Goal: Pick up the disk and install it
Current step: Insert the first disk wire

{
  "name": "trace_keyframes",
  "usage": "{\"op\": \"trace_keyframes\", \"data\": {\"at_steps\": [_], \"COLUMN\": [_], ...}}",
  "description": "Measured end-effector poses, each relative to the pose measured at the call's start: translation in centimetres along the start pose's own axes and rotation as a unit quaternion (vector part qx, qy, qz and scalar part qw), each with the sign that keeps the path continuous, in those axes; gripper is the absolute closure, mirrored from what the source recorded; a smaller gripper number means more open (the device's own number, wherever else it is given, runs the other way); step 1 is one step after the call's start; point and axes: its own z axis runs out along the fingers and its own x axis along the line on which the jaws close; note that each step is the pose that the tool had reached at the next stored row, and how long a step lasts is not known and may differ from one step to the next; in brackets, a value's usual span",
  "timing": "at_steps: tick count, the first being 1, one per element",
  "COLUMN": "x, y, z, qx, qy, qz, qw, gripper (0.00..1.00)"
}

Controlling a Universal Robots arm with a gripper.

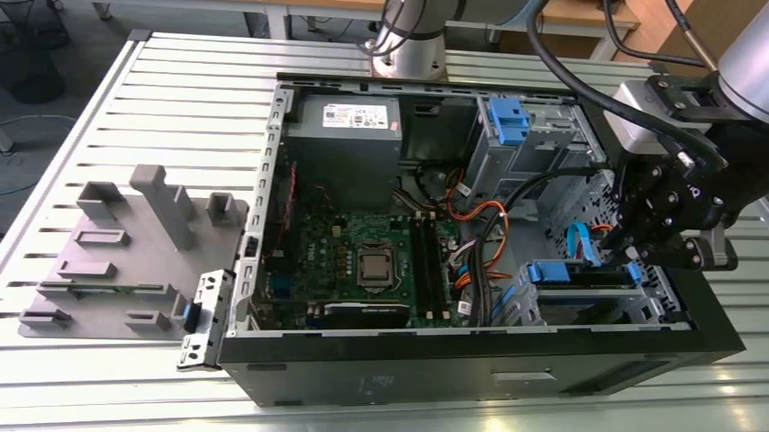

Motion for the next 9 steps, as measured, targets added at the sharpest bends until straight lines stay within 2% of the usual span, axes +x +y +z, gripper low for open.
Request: {"op": "trace_keyframes", "data": {"at_steps": [9], "x": [-0.02], "y": [-0.01], "z": [-0.26], "qx": [0.0000], "qy": [-0.0001], "qz": [0.000], "qw": [1.00000], "gripper": [0.77]}}
